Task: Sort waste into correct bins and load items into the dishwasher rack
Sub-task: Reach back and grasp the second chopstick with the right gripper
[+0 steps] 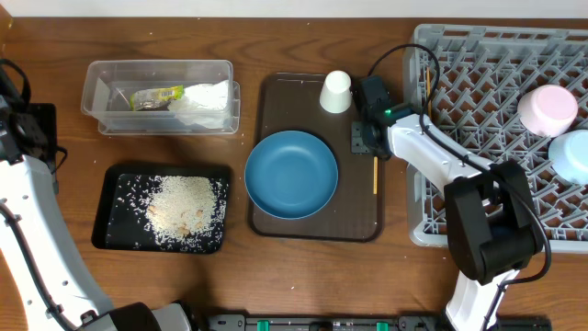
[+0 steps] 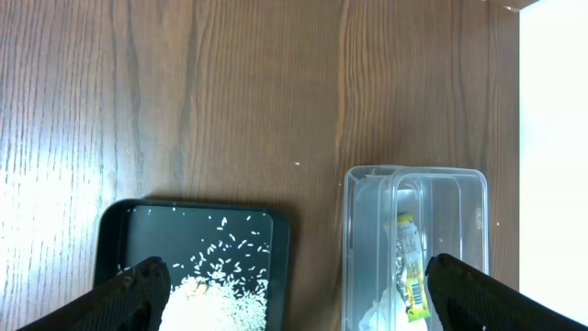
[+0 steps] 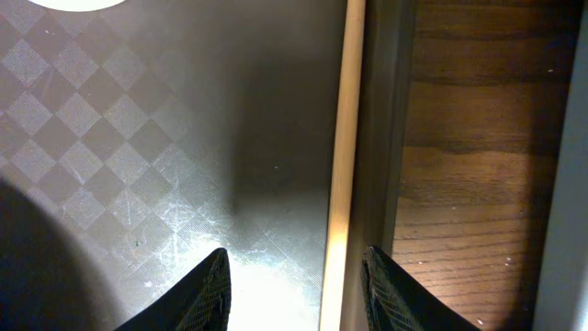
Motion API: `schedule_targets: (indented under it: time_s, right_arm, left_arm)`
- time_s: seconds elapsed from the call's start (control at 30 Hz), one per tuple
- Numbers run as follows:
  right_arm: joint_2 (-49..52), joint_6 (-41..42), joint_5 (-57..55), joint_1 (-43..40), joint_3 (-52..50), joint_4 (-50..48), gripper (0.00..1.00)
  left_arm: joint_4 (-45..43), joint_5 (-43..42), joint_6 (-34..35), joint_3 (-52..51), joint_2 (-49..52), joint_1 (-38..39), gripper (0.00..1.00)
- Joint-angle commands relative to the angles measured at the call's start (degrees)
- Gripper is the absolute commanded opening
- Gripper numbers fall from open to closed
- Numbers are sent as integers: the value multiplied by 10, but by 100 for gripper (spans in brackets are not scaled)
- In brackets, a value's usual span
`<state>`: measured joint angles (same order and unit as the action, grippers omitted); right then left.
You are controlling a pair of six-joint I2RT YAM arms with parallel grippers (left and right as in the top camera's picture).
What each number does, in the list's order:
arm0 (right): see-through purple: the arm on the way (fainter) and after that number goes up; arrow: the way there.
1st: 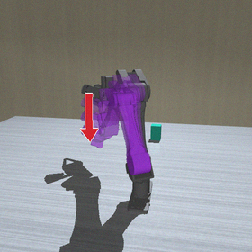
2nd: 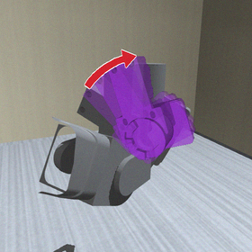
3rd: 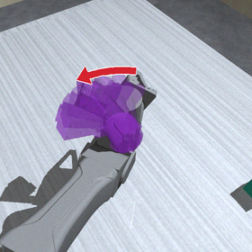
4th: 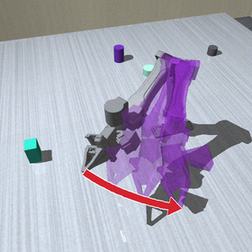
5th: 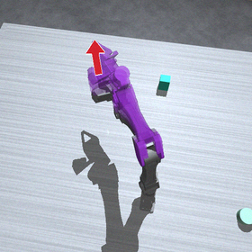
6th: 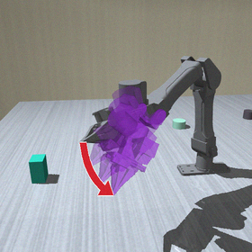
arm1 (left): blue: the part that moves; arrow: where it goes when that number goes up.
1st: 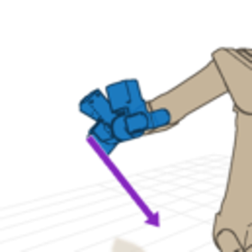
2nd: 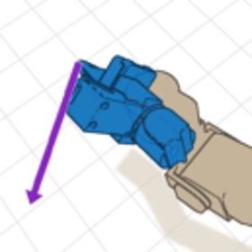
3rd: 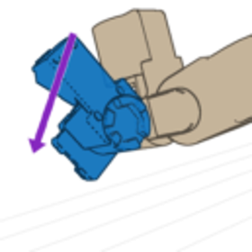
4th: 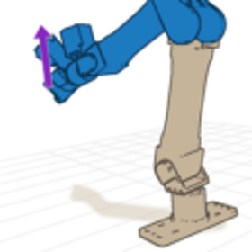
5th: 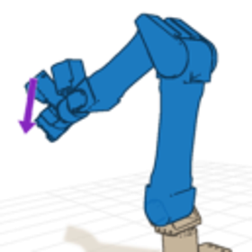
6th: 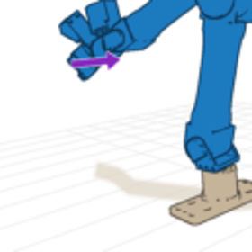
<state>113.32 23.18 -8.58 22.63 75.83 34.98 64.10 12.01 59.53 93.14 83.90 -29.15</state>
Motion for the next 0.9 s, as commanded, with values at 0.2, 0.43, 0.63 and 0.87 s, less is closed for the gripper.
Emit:
schedule_targets:
  time_s: [0.2, 0.43, 0.63, 0.87]
  right_arm:
    - [3, 13, 3, -1, -36, -36, 44]
    - [3, 17, 14, 0, -57, -51, 41]
    - [3, 25, 13, 0, -80, -71, 33]
    - [3, 40, 22, 0, -100, -84, 18]
  left_arm:
    - [2, 7, -6, 0, 3, -2, 92]
    - [2, 7, -6, 0, 3, -2, 92]
    - [2, 7, -6, 0, 3, -2, 92]
    - [2, 7, -6, 0, 3, -2, 92]
